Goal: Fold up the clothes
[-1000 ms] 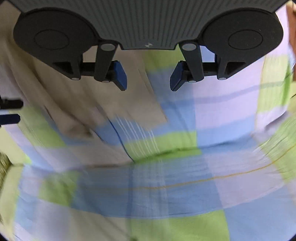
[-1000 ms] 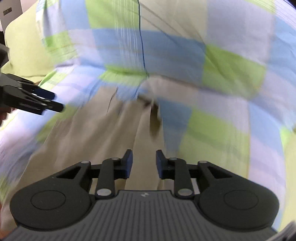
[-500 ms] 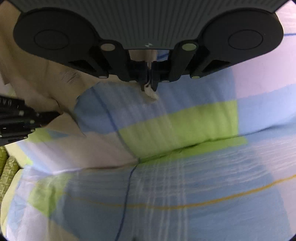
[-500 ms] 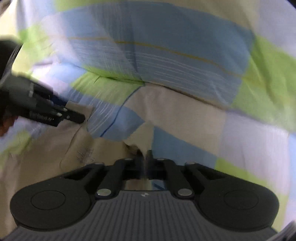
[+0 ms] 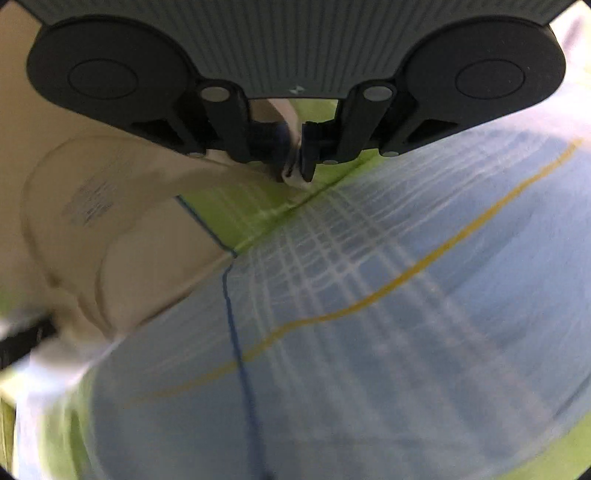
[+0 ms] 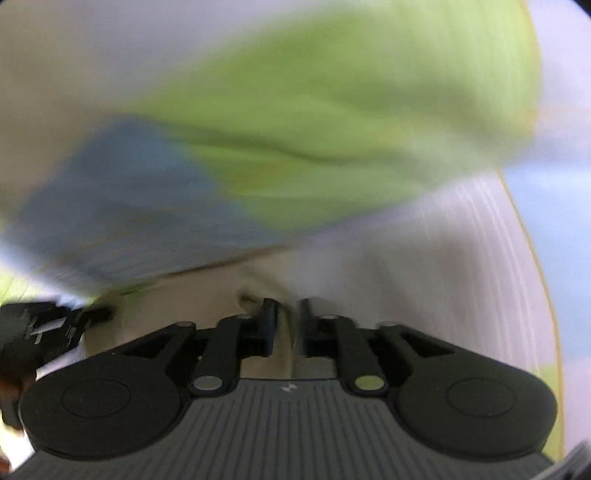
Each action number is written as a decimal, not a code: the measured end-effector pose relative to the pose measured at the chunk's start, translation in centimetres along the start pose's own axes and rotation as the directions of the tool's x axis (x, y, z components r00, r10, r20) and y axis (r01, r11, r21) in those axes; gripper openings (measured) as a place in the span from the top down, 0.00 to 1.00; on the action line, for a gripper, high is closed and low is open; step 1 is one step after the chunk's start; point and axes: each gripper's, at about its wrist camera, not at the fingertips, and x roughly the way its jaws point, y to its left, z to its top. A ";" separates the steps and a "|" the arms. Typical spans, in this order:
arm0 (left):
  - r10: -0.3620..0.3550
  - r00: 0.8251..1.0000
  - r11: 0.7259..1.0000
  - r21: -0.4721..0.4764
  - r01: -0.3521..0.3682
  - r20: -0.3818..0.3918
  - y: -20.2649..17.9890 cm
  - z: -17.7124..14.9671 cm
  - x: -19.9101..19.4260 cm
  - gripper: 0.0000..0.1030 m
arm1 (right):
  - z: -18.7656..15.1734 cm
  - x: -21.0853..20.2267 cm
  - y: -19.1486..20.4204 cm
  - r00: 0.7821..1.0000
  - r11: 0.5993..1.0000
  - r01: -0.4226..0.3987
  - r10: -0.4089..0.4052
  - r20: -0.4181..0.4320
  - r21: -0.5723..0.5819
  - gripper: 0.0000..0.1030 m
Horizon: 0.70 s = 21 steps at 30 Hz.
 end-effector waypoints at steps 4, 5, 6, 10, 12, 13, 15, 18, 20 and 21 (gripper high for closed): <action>-0.020 0.999 0.985 -0.174 0.011 -0.047 2.4 -2.2 -3.6 0.59 | 0.2 -4.9 -1.5 0.983 0.996 0.066 -0.077 0.168 0.066 0.51; -0.035 0.998 0.979 -0.202 0.022 -0.059 2.7 -2.8 -4.3 0.59 | -0.6 -6.7 -2.1 0.983 0.996 0.056 -0.068 0.171 0.071 0.51; -0.101 0.990 0.962 -0.263 0.073 -0.094 2.7 -4.6 -6.5 0.59 | -1.4 -8.5 -2.7 0.983 0.996 0.046 -0.059 0.173 0.075 0.52; -0.247 0.960 0.944 -0.258 0.206 -0.134 -1.9 -7.0 -12.2 0.59 | -7.4 -12.7 -4.1 1.000 0.997 0.026 -0.027 0.015 0.077 0.64; -0.304 0.944 0.937 -0.220 0.272 -0.129 -5.0 -6.5 -14.2 0.59 | -12.0 -14.7 -4.6 0.998 0.995 0.021 -0.015 -0.065 0.101 0.76; -0.326 0.938 0.932 -0.206 0.297 -0.122 -6.3 -6.1 -14.7 0.58 | -13.8 -15.4 -4.7 0.995 0.993 0.021 -0.010 -0.095 0.112 0.76; -0.350 0.929 0.928 -0.177 0.328 -0.116 -8.5 -4.9 -15.2 0.57 | -19.0 -16.8 -5.5 0.988 0.980 -0.008 0.038 -0.147 0.199 0.76; -0.381 0.919 0.920 -0.144 0.365 -0.106 -11.8 -2.8 -15.5 0.56 | -20.6 -17.0 -5.8 0.991 0.970 -0.052 0.079 -0.107 0.236 0.74; -0.403 0.911 0.911 -0.127 0.391 -0.088 -13.3 -1.4 -14.8 0.53 | -21.0 -16.3 -5.4 0.990 0.970 -0.091 0.112 -0.084 0.227 0.72; -0.409 0.910 0.912 -0.083 0.403 -0.075 -14.4 -0.4 -14.5 0.53 | -21.0 -15.8 -5.0 0.990 0.973 -0.092 0.111 -0.083 0.212 0.78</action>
